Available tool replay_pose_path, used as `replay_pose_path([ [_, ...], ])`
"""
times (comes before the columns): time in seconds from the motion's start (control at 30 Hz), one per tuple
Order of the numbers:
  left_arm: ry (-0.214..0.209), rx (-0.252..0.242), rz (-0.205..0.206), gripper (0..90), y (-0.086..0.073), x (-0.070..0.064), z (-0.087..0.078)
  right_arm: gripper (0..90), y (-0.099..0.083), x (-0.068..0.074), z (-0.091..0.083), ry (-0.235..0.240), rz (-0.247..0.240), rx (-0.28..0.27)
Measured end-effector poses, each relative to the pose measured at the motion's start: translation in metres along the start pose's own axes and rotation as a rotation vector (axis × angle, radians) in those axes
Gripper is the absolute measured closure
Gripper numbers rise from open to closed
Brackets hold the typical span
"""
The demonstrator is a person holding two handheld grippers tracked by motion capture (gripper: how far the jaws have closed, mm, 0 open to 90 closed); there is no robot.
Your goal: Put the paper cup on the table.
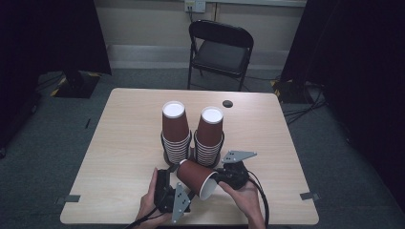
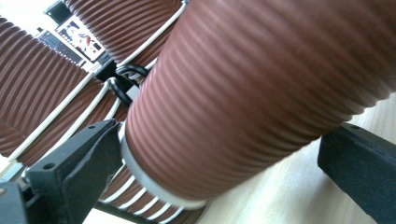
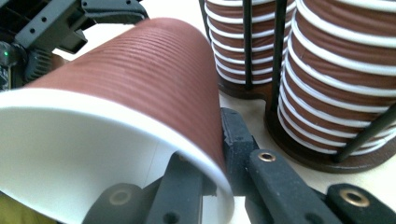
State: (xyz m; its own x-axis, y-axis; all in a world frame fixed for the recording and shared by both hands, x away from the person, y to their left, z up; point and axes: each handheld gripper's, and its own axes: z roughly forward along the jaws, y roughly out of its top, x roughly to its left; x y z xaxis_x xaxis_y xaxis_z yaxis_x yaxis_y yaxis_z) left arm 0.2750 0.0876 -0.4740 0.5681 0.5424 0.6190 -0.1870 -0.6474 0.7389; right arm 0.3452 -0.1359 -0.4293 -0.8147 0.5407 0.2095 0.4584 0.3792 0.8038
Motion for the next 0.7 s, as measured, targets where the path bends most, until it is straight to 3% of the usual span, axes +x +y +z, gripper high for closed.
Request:
replay_pose_path([
  [0.13,-0.012,-0.017,-0.002,1.7,0.004,-0.003,0.002,87.0,0.003,0.003,0.003,0.020,-0.007,-0.013],
  [0.7,-0.045,-0.055,0.000,4.1,0.021,-0.011,0.006,87.1,0.005,0.009,0.014,0.017,-0.014,-0.009],
])
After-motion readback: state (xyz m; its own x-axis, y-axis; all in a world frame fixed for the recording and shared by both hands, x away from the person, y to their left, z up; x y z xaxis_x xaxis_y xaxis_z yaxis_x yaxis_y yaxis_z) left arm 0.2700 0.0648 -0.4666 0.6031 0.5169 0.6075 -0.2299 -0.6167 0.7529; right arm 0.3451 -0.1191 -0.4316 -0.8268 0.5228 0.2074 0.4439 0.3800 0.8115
